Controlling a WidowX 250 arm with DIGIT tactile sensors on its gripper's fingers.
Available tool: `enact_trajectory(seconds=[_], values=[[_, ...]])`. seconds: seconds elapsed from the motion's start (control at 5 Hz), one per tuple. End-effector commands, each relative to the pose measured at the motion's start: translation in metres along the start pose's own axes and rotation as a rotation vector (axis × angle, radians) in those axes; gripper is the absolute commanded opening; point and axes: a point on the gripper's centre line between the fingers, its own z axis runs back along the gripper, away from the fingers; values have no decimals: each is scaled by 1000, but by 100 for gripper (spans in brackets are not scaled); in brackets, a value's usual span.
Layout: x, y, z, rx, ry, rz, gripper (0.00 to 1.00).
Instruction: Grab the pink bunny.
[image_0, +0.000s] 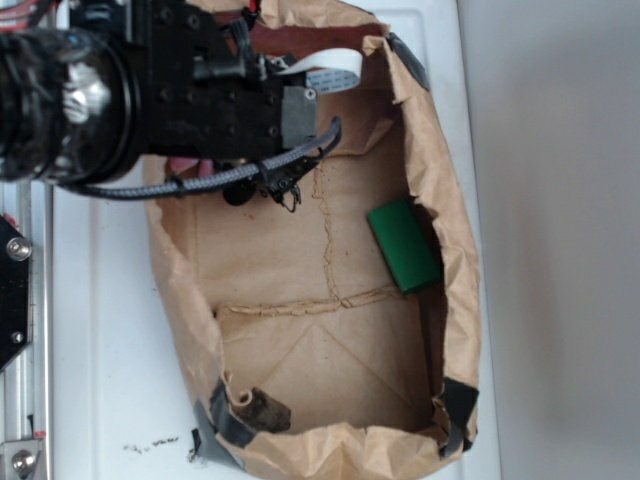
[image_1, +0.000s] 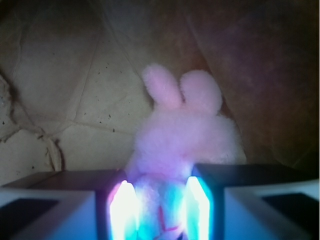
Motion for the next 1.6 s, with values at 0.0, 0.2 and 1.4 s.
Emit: enact_trajectory(seconds=[0.0,0.2,1.4], values=[[3,7,14,-37,-38,7,0],[2,12,21,-85,-1,-38,0],[41,7,142,-403,-19,-300,0]])
